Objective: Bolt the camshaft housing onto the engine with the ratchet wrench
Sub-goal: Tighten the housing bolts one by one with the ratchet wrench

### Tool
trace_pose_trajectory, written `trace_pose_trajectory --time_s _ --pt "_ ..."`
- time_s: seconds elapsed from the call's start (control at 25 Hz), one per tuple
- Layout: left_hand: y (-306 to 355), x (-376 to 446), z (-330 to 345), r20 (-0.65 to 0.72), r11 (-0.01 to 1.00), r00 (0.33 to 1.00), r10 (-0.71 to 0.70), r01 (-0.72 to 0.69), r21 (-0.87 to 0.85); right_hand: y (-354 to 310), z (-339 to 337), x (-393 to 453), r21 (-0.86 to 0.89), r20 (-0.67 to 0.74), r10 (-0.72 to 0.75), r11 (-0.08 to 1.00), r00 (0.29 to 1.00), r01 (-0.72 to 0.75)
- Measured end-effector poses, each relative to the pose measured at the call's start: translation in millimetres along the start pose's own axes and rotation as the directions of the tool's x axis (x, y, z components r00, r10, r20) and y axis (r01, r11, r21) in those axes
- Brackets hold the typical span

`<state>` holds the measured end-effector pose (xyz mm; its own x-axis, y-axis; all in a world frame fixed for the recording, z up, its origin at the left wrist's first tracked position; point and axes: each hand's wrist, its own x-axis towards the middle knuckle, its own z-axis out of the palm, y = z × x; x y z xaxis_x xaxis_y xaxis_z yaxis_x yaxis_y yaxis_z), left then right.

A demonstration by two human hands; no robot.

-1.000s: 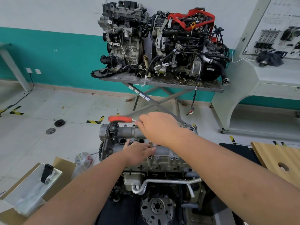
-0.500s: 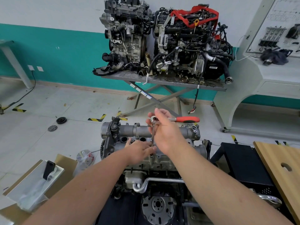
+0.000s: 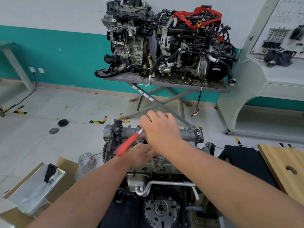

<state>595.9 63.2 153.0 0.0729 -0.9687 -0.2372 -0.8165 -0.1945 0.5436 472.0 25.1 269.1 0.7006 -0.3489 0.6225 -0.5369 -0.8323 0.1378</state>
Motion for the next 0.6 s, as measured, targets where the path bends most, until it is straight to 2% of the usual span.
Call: trace_pose_trajectory --time_s 0.08,0.16,0.28,0.4,0.44,0.48,0.52,0.56,0.6 --pt "2.2 0.8 -0.6 0.070 0.997 0.997 -0.020 0.015 0.075 -0.8 -7.2 6.4 -0.071 0.173 0.070 0.996 0.983 -0.059" --pt "1.0 5.5 1.1 0.057 0.992 0.998 -0.018 0.010 0.129 0.8 -14.7 9.7 -0.083 0.334 0.052 0.996 0.941 -0.025" --pt "3.2 1.9 -0.4 0.067 0.996 0.998 -0.011 0.005 0.089 8.5 -23.6 17.2 0.010 0.447 -0.015 1.000 0.894 0.012" --pt "9.2 -2.5 -3.7 0.077 0.999 0.997 -0.025 0.023 0.029 9.1 -24.6 24.5 0.028 0.454 -0.016 1.000 0.891 0.003" --pt "10.1 -2.7 -3.8 0.077 0.999 0.997 -0.025 0.022 0.035 8.7 -24.9 29.0 0.034 0.476 0.031 0.998 0.879 -0.053" --pt "10.3 -2.3 -3.8 0.093 0.999 0.995 -0.030 0.026 0.041 8.6 -25.9 33.5 0.067 0.528 0.111 0.983 0.842 -0.171" --pt "10.5 -2.8 -3.9 0.097 0.998 0.995 -0.020 0.015 0.058 10.6 -25.5 37.0 0.163 0.583 0.196 0.922 0.788 -0.350" --pt "11.0 -3.6 -4.5 0.101 0.997 0.995 -0.014 0.007 0.072 14.0 -26.1 39.2 0.290 0.655 0.283 0.762 0.700 -0.579" --pt "11.3 -4.1 -4.4 0.102 0.997 0.995 -0.012 0.005 0.077 16.7 -26.3 38.7 0.418 0.728 0.338 0.470 0.596 -0.777"
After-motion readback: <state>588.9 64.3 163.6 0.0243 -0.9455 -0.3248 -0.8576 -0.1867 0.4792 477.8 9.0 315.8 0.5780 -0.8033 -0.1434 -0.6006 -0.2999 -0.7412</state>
